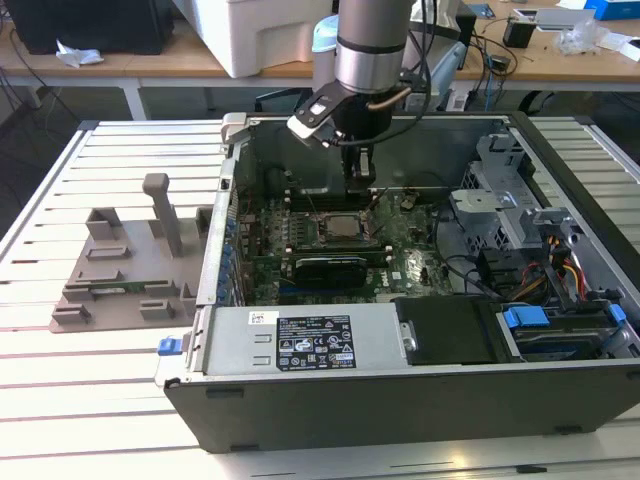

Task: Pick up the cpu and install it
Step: 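Place the cpu into insertion slot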

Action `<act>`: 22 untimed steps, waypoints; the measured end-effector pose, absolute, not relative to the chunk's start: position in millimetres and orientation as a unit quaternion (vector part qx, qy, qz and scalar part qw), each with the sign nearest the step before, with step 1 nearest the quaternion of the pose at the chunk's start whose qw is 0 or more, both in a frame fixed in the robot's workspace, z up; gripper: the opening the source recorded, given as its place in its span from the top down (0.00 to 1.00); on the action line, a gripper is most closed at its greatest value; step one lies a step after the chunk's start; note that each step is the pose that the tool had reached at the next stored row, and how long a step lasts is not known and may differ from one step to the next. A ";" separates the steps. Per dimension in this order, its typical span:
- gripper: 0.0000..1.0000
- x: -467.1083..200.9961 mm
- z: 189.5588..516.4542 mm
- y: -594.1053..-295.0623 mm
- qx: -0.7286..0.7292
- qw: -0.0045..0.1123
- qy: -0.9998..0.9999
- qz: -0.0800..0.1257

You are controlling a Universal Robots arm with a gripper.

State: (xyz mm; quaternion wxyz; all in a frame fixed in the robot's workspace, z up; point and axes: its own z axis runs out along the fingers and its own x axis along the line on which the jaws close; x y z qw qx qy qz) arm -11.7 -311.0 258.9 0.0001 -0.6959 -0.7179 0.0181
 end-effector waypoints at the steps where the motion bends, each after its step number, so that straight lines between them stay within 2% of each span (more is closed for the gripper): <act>1: 0.89 -11.8 264.0 -311.0 -0.696 0.000 -0.718 0.018; 9: 0.89 -11.8 280.3 -311.0 -0.696 0.000 -0.718 0.018; 22: 0.89 -11.8 325.5 -311.0 -0.696 0.000 -0.718 0.018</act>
